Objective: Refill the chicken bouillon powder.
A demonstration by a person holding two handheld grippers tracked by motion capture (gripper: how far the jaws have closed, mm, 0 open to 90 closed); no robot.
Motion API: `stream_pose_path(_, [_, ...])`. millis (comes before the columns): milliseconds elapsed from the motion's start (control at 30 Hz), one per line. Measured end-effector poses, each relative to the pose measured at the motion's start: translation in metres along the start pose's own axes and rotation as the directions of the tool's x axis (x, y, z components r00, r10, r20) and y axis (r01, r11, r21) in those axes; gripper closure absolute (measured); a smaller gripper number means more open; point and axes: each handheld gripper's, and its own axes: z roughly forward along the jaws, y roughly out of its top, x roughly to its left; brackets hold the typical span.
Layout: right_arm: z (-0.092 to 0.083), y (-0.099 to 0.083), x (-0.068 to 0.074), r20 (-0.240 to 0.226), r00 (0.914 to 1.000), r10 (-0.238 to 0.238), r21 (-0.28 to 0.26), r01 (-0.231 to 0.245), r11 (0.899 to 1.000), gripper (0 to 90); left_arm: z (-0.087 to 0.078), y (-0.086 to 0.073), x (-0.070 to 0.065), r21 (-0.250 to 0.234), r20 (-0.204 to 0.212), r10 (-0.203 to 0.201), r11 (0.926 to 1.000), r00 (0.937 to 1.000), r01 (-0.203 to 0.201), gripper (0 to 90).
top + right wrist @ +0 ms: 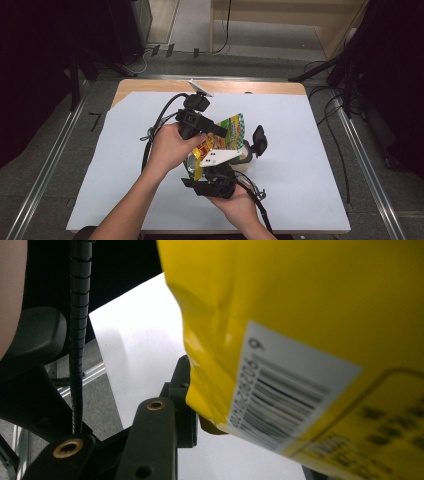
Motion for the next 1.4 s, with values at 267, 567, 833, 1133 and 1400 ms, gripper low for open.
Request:
stream_pose_path(267, [0.0, 0.0, 0.0, 0.002, 1.0, 0.0, -0.004, 0.0, 1.0, 64.1, 0.0, 0.0, -0.002, -0.001, -0.005, 0.006, 1.0, 1.0, -0.006, 79.8])
stream_pose_path(567, [0.0, 0.0, 0.0, 0.002, 1.0, -0.005, -0.008, 0.005, 1.0, 64.1, 0.0, -0.001, -0.006, -0.003, -0.015, 0.01, 0.9999, 0.9998, -0.011, 79.4])
stream_pose_path(833, [0.001, -0.001, 0.0, 0.003, 1.0, -0.003, -0.007, 0.003, 1.0, 64.2, 0.0, -0.001, -0.007, -0.001, -0.017, 0.015, 0.9999, 0.9997, -0.015, 79.4])
stream_pose_path(1133, [0.002, -0.001, 0.0, 0.006, 1.0, -0.006, -0.01, 0.006, 1.0, 64.2, 0.001, -0.001, -0.008, -0.003, -0.019, 0.016, 0.9999, 0.9997, -0.017, 79.3])
stream_pose_path(1400, [0.002, -0.001, 0.001, 0.006, 1.0, -0.006, -0.014, 0.007, 1.0, 64.2, 0.0, -0.002, -0.01, -0.004, -0.024, 0.021, 0.9998, 0.9995, -0.021, 79.1])
